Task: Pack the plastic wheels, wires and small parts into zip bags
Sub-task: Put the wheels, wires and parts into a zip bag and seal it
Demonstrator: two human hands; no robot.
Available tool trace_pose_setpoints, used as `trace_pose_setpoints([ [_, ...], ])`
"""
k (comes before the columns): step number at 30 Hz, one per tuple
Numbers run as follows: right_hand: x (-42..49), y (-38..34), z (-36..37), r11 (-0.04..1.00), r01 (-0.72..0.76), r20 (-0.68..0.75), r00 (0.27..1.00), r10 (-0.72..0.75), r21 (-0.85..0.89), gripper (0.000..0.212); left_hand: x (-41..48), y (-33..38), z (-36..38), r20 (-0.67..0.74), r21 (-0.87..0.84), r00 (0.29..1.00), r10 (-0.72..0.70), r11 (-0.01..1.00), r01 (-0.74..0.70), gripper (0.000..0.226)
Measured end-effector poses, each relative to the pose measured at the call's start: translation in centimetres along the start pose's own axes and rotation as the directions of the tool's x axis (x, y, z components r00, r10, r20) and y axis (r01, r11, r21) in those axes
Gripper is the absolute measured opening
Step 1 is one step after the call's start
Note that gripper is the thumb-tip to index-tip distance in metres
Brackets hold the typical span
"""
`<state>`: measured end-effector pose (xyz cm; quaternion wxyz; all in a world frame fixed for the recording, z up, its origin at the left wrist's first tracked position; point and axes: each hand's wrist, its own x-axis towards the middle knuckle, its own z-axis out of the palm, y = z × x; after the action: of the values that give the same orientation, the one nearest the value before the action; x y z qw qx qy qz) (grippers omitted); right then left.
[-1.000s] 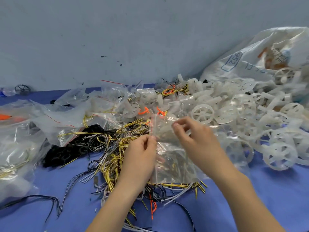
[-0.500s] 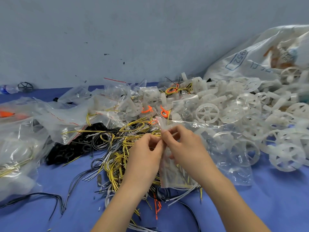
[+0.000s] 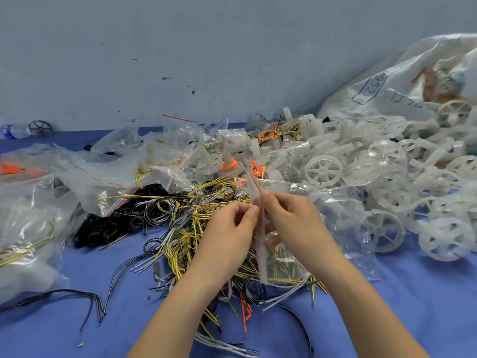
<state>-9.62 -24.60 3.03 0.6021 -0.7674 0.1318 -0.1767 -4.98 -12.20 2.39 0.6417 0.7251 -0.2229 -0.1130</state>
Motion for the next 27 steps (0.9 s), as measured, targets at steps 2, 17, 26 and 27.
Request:
trace_pose_setpoints([
  [2,-0.03,0.02,-0.01,0.999,-0.005,0.02,1.0,0.005,0.034,0.032,0.09,-0.05,-0.02,0.011,-0.079,0.999,-0.047,0.996,0.048,0.019],
  [17,-0.33,-0.47,-0.61,0.966,-0.077,0.126,0.991,0.046,0.247,0.034,0.23,-0.01,0.16,-0.044,-0.138,0.999,-0.014,0.99,0.008,0.011],
  [26,-0.36,-0.27,-0.95,0.967,-0.082,0.152,0.987,0.047,0.239,0.031,-0.13,0.02,0.12,0.028,-0.094,0.999,0.019,0.995,-0.016,0.016],
  [27,-0.35,-0.25,-0.93,0.968,-0.083,0.15,0.988,0.048,0.238,0.029,-0.13,0.04,0.15,0.017,-0.085,0.999,0.032,0.996,-0.031,0.016],
])
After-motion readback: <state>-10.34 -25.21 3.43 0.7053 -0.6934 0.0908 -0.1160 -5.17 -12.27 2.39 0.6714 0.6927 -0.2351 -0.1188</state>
